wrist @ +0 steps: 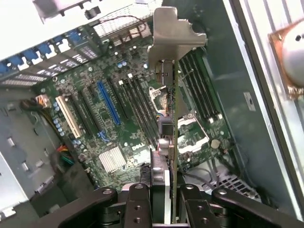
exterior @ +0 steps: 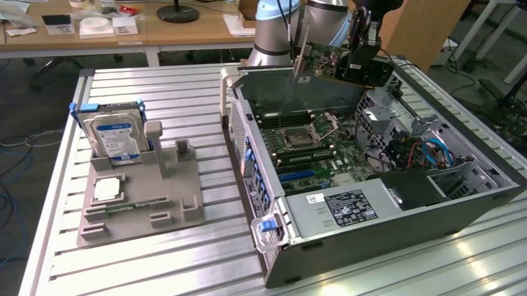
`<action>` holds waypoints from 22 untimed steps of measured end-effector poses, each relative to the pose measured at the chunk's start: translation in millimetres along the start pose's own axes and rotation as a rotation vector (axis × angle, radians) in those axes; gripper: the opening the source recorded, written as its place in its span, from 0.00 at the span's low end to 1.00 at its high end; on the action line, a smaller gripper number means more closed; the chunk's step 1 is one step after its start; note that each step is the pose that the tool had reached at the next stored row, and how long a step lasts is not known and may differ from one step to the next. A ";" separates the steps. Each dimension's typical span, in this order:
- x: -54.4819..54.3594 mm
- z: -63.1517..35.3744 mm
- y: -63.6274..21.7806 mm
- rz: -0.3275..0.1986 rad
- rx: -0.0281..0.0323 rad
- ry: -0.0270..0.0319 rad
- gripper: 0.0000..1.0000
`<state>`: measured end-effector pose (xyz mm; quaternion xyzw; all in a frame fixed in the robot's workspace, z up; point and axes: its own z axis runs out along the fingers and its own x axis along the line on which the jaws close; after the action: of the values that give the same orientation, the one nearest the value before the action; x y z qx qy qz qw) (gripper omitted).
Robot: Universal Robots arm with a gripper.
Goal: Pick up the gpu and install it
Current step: 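Insert the gpu into the slot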
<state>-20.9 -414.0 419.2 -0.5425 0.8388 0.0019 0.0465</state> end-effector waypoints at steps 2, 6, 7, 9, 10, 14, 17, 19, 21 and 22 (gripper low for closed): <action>0.1 0.8 0.0 -0.036 -0.0029 -0.0018 0.28; 0.2 2.4 0.1 -0.108 -0.0088 -0.0051 0.28; 0.2 2.8 0.1 -0.126 -0.0101 -0.0061 0.28; 0.3 3.5 0.2 -0.157 -0.0125 -0.0071 0.28; 0.3 3.9 0.3 -0.173 -0.0137 -0.0078 0.28; 0.5 5.4 0.3 -0.237 -0.0189 -0.0108 0.28; 0.6 6.6 0.4 -0.291 -0.0232 -0.0134 0.28; 0.7 7.5 0.4 -0.324 -0.0259 -0.0149 0.28; 0.8 8.2 0.7 -0.336 -0.0257 -0.0158 0.28; 0.8 8.5 0.7 -0.342 -0.0252 -0.0163 0.28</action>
<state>-21.2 -414.0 410.7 -0.6777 0.7338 0.0088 0.0462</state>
